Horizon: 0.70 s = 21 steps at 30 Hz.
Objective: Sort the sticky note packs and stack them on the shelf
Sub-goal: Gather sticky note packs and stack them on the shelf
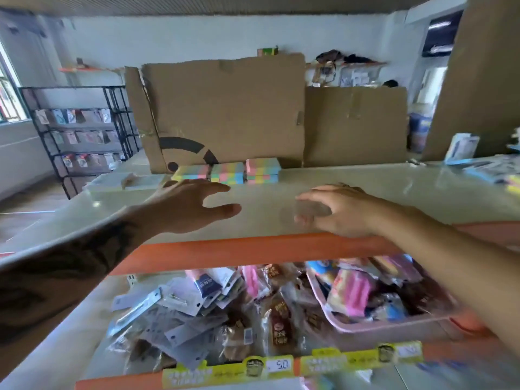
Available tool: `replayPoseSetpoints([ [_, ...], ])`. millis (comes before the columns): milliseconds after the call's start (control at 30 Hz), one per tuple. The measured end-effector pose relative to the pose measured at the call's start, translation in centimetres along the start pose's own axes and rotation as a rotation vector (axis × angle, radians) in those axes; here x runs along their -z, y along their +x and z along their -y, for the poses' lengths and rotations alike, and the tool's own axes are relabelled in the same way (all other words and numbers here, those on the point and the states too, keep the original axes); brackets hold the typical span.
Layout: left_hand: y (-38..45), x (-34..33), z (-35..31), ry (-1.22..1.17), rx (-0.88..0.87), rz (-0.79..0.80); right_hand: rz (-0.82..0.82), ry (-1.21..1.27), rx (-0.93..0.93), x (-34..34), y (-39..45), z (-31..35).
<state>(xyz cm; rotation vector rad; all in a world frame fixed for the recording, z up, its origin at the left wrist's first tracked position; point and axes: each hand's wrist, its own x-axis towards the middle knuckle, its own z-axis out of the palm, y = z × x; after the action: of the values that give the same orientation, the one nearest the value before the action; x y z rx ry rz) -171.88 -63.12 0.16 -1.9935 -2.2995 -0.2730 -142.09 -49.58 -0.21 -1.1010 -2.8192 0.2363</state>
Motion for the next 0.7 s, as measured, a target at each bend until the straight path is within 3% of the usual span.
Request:
replayPoseSetpoints([
  [400, 2.8, -4.4, -27.5, -0.147, -0.081, 0.004, -0.152, -0.124, -0.162, 2.9, -13.5, -15.7],
  [700, 11.1, -6.2, -40.2, -0.081, -0.296, 0.067, -0.204, -0.066, -0.314, 4.9, -20.1, -27.8],
])
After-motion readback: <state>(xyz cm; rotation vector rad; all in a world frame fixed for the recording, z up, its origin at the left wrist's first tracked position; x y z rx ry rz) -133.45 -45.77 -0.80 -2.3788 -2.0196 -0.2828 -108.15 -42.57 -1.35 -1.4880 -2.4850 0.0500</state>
